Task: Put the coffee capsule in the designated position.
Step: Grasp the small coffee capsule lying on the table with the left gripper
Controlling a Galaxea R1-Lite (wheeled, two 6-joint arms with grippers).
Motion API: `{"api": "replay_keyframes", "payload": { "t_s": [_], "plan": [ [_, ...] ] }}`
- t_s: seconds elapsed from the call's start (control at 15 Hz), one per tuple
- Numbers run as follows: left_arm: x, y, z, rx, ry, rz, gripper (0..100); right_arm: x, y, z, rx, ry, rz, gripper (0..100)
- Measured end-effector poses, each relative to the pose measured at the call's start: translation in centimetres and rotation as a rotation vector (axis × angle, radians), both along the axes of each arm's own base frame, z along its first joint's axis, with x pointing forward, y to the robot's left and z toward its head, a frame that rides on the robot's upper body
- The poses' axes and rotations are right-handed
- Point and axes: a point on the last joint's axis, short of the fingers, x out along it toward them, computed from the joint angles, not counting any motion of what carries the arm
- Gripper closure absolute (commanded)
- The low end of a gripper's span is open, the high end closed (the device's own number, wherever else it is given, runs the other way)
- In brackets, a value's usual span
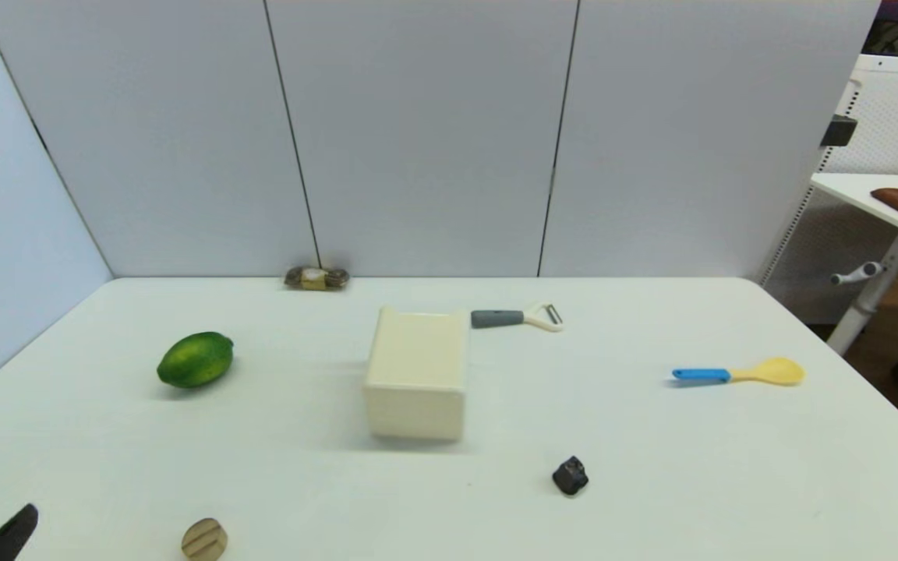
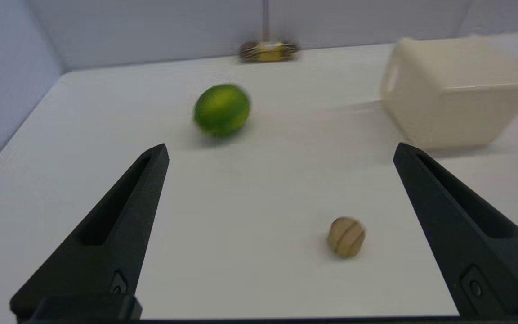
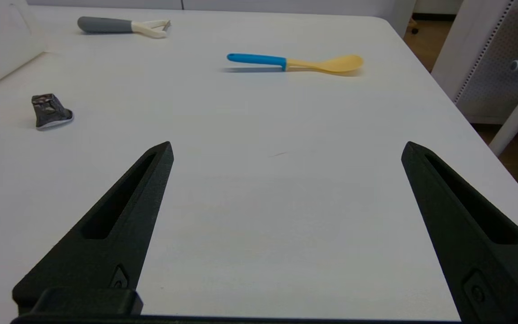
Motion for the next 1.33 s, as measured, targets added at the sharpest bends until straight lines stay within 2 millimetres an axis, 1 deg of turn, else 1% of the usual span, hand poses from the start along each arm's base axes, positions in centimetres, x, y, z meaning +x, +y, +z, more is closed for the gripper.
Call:
{"api": "replay_keyframes", "payload": {
  "t_s": [0.2,0.33,0.47,0.6,0.8,1.0,1.2,1.33],
  "plan": [
    [4.1,-1.2,4.2,0.088,0.017,-0.233,0,0.0,0.0,0.0,0.0,0.0,0.0,0],
    [7.1,-2.8,6.2,0.146,0.027,-0.384,0,0.0,0.0,0.0,0.0,0.0,0.0,0],
    [9.8,-5.4,7.5,0.19,0.045,-0.532,0,0.0,0.0,0.0,0.0,0.0,0.0,0],
    [12.0,-8.5,8.1,0.216,0.073,-0.668,0,0.0,0.0,0.0,0.0,0.0,0.0,0],
    [14.4,-13.6,7.9,0.251,0.128,-0.819,0,0.0,0.0,0.0,0.0,0.0,0.0,0],
    [16.7,-18.3,6.7,0.285,0.187,-0.905,0,0.0,0.0,0.0,0.0,0.0,0.0,0],
    [18.7,-22.3,5.0,0.314,0.24,-0.951,0,0.0,0.0,0.0,0.0,0.0,0.0,0],
    [19.8,-24.3,3.8,0.329,0.27,-0.967,0,0.0,0.0,0.0,0.0,0.0,0.0,0]
  ]
}}
